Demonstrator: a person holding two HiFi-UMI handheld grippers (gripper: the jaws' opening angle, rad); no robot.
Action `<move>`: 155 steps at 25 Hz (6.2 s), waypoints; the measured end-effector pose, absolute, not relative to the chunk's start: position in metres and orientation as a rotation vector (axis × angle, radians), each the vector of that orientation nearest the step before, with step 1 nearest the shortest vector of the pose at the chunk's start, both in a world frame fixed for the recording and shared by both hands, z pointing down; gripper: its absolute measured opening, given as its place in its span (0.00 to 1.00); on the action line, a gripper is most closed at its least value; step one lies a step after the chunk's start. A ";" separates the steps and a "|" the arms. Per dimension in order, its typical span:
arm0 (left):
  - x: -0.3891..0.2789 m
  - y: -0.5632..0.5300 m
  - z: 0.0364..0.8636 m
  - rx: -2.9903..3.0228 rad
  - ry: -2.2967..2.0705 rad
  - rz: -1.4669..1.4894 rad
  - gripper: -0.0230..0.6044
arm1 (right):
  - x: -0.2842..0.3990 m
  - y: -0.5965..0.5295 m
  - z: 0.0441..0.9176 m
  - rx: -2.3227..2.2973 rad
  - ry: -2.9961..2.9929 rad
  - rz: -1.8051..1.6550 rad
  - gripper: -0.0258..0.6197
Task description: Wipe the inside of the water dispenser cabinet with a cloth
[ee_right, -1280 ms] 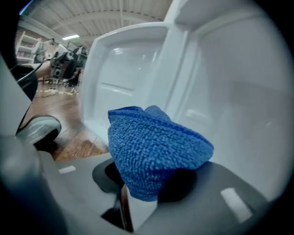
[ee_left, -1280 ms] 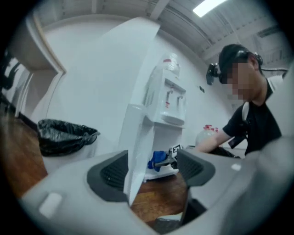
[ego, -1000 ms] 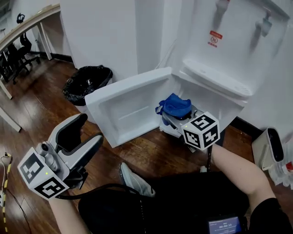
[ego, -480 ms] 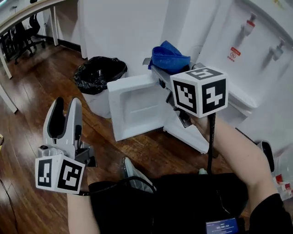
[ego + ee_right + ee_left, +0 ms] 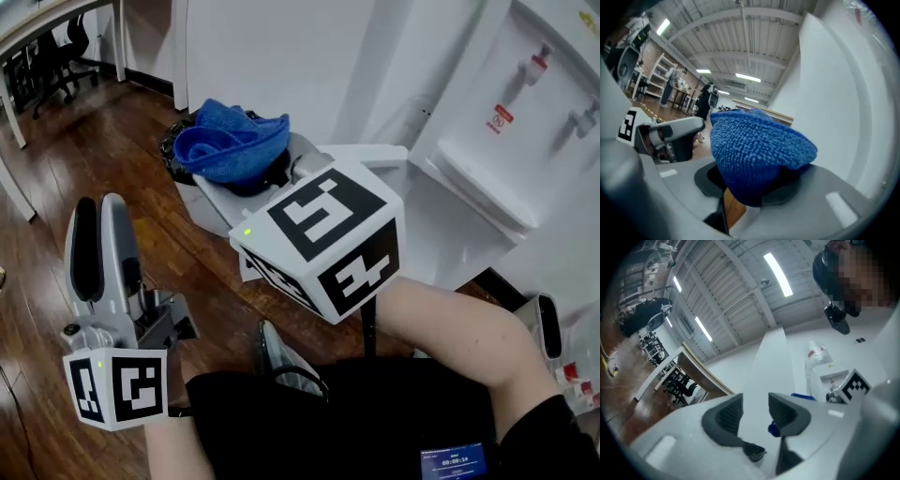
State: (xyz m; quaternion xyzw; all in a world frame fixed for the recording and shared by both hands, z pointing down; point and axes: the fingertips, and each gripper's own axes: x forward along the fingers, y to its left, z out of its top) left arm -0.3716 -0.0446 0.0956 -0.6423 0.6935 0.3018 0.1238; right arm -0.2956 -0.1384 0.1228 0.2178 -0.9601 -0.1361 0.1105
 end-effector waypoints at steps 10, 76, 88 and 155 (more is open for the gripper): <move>-0.215 -0.063 0.101 -2.542 1.278 0.494 0.34 | -0.152 -0.090 0.199 0.133 -2.794 -0.077 0.28; 0.039 -0.194 0.235 -3.057 1.177 -0.041 0.27 | 0.123 -0.104 0.171 0.958 -2.974 -0.221 0.14; 0.107 -0.333 0.289 -2.595 1.764 -0.110 0.28 | 0.213 -0.085 0.161 1.439 -2.875 -0.337 0.07; 0.231 -0.265 0.399 -3.388 0.302 -0.200 0.26 | 0.223 -0.128 0.229 1.303 -2.797 -0.240 0.06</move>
